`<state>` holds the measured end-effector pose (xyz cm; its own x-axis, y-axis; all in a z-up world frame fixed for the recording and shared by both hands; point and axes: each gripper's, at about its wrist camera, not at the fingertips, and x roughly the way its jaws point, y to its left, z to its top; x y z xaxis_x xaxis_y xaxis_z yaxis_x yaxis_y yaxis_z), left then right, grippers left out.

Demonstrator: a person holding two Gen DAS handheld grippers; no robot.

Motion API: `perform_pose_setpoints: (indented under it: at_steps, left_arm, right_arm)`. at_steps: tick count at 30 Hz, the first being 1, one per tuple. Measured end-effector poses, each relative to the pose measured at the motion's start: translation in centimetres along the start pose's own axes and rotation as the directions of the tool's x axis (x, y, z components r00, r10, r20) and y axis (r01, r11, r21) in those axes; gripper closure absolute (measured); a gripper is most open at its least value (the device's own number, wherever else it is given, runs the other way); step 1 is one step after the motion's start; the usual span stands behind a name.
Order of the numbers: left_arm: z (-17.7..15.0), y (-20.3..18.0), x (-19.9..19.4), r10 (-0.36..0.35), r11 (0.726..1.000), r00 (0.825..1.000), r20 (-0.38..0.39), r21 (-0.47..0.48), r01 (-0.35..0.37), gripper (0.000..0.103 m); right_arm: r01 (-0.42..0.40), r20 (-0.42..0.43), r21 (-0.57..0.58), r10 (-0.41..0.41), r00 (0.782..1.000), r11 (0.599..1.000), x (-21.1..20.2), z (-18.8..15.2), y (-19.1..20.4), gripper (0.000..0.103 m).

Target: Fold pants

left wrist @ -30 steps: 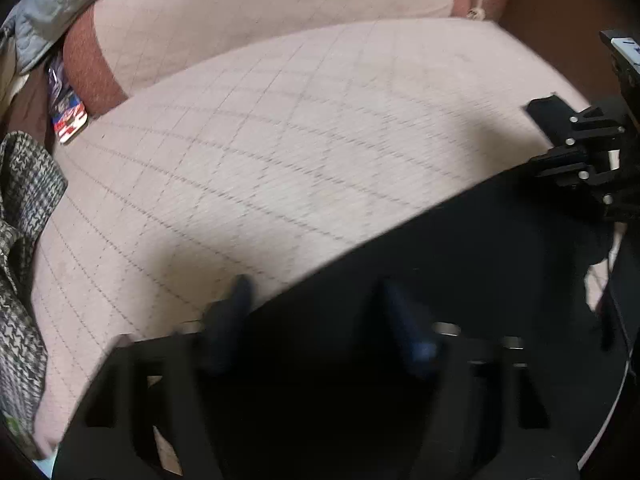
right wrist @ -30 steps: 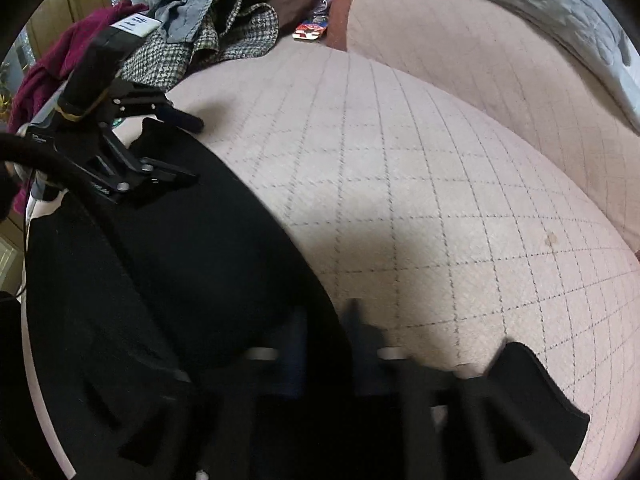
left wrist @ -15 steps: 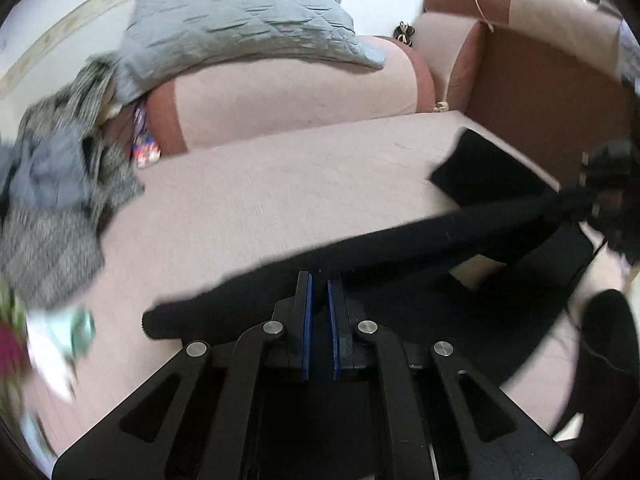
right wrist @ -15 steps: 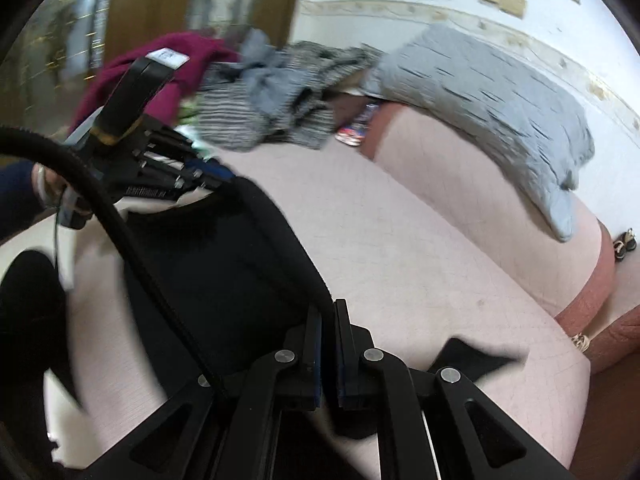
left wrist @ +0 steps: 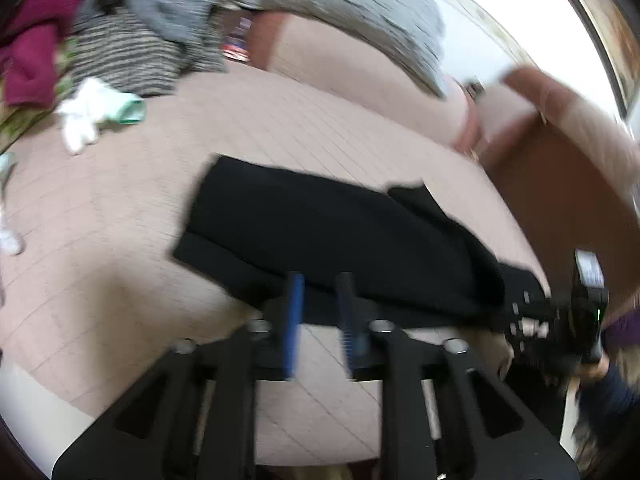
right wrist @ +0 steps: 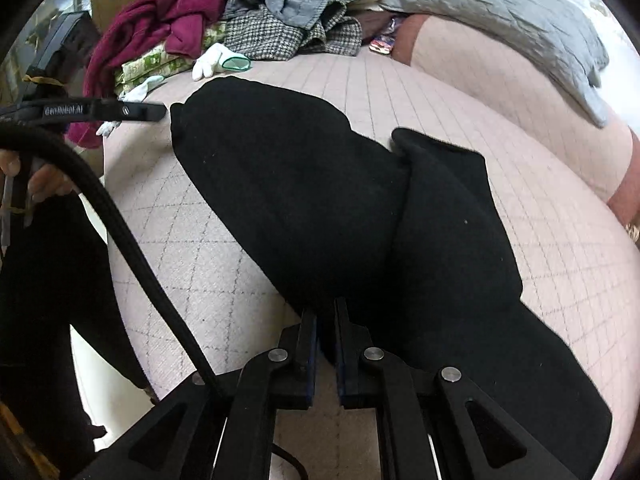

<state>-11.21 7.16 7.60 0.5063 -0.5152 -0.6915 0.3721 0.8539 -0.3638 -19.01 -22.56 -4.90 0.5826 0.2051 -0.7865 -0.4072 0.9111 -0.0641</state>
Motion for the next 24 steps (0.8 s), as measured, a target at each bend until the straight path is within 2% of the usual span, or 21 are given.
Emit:
perform_pose_setpoints:
  at_steps: [1, 3, 5, 8, 10, 11, 12, 14, 18, 19, 20, 21, 23, 24]
  left_arm:
    - [0.4, 0.4, 0.0, 0.008, 1.000, 1.000, 0.014, -0.016, -0.008, 0.056]
    - [1.5, 1.0, 0.1, 0.014, 0.999, 0.999, 0.041, -0.051, -0.012, 0.050]
    - [2.4, 1.1, 1.2, 0.043, 0.997, 0.999, 0.031, -0.064, -0.041, 0.048]
    - [3.0, 1.6, 3.5, 0.132, 0.987, 0.991, -0.008, -0.091, -0.132, 0.048]
    - [2.9, 2.1, 4.9, 0.152, 0.980, 0.987, -0.045, -0.124, -0.156, 0.048]
    - [2.8, 2.4, 5.3, 0.139, 0.980, 0.989, -0.047, -0.136, -0.144, 0.049]
    - [2.6, 2.3, 5.3, 0.130, 0.982, 0.991, -0.042, -0.133, -0.135, 0.049]
    - [1.9, 1.7, 5.4, 0.167, 0.981, 0.985, -0.034, -0.090, -0.170, 0.050]
    - [1.2, 1.1, 5.3, 0.224, 0.973, 0.973, -0.045, -0.045, -0.226, 0.050]
    - [1.3, 1.0, 4.4, 0.238, 0.969, 0.971, -0.026, -0.056, -0.239, 0.050]
    - [1.6, 0.8, 4.0, 0.255, 0.965, 0.967, -0.005, -0.064, -0.255, 0.050]
    - [1.6, 0.7, 3.3, 0.275, 0.959, 0.961, 0.020, -0.070, -0.273, 0.050]
    - [2.0, 0.4, 2.1, 0.303, 0.951, 0.950, 0.071, -0.087, -0.297, 0.050]
    - [2.3, 0.0, 1.6, 0.299, 0.952, 0.950, 0.092, -0.096, -0.290, 0.050]
  right_arm:
    - [-0.001, -0.001, 0.001, 0.001, 1.000, 1.000, -0.1, 0.0, 0.1, 0.098]
    - [0.004, -0.006, 0.001, -0.004, 1.000, 1.000, -0.5, -0.3, 0.4, 0.098]
    - [0.009, -0.004, 0.009, -0.008, 1.000, 1.000, -0.8, -0.2, 0.7, 0.098]
    - [0.003, -0.002, 0.035, -0.003, 1.000, 0.999, -1.2, -0.5, 0.6, 0.098]
    - [-0.003, 0.010, 0.050, 0.002, 1.000, 0.999, -1.7, -0.4, 0.4, 0.098]
    - [-0.010, 0.017, 0.054, 0.009, 1.000, 0.999, -2.0, -0.4, 0.4, 0.098]
    - [-0.018, 0.020, 0.051, 0.017, 1.000, 0.999, -2.2, -0.5, 0.3, 0.098]
    - [-0.035, 0.023, 0.036, 0.035, 0.999, 0.999, -2.4, -0.9, 0.3, 0.098]
    - [-0.053, -0.027, 0.064, 0.055, 0.998, 0.997, -0.8, -1.4, -0.1, 0.095]
    - [-0.064, -0.020, 0.075, 0.066, 0.998, 0.995, -1.2, -1.2, -0.2, 0.091]
    - [-0.081, 0.001, 0.082, 0.081, 0.997, 0.993, -2.0, -0.7, -0.4, 0.081]
    - [-0.102, 0.037, 0.087, 0.099, 0.994, 0.991, -3.0, -0.1, -0.6, 0.066]
    - [-0.154, 0.126, 0.118, 0.139, 0.982, 0.981, -4.7, 1.1, -1.3, 0.049]
    - [-0.144, 0.162, 0.131, 0.122, 0.979, 0.981, -5.4, 2.1, -1.9, 0.047]
